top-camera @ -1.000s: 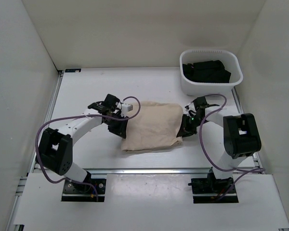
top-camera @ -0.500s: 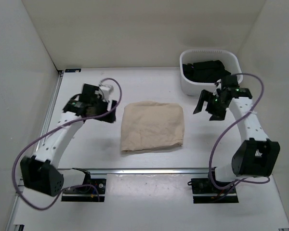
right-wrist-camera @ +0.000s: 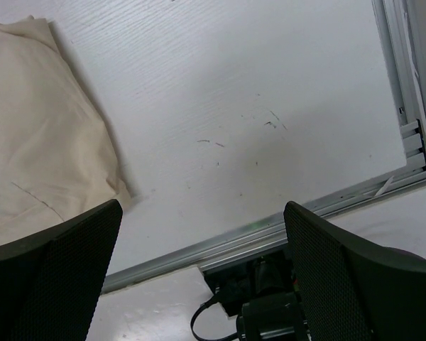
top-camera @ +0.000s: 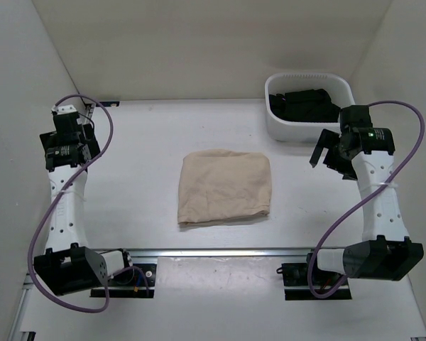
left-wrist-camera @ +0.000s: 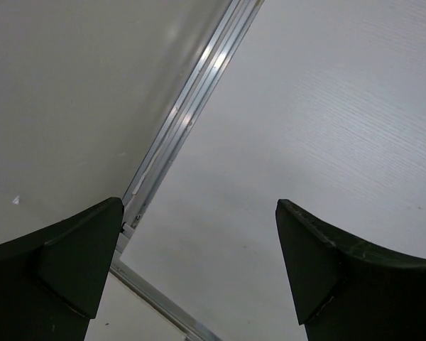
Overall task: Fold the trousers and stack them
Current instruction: Fold the trousers
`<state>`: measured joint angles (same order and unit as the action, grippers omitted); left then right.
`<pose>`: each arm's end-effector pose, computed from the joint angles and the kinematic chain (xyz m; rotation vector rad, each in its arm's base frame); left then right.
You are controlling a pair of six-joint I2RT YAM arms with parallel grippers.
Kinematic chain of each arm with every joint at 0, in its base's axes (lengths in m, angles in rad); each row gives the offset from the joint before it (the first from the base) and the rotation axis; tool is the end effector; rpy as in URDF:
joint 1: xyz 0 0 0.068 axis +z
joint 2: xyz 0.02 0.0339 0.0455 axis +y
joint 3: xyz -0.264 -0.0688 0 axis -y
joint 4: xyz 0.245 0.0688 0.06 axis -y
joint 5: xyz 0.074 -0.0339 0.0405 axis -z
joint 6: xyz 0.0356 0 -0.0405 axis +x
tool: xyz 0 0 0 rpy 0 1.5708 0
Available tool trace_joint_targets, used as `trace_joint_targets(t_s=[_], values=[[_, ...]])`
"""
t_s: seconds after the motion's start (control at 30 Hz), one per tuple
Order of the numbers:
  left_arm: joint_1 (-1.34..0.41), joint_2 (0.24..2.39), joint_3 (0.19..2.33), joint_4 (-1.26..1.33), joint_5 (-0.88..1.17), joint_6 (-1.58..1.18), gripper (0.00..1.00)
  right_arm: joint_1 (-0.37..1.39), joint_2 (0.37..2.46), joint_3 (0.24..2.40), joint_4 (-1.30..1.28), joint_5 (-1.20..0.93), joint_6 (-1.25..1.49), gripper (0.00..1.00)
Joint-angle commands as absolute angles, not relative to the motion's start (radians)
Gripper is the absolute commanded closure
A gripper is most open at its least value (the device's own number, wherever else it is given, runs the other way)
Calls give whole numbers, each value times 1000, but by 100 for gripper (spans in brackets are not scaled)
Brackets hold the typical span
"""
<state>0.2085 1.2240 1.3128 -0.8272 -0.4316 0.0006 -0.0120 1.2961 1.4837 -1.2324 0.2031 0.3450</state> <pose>0.2392 0.0658 0.3717 -0.4583 2.2543 0.6048 0.2325 -0.0100 0.3781 0.5292 2.5334 -0.1445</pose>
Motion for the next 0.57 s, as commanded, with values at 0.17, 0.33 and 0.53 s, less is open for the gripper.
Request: trace_joint_targets(t_s=[0.17,0.33,0.53], values=[[235,1131,1259,-847,-451,0,0,-14,1259,1473,-1239,273,339,1],[244,1121,1259,-857,-440,0,0,-14,1259,1463,-1230,273,339,1],[253,1112,1269,-867,-419,0,0,-14,1239,1440,-1184,253,330,1]])
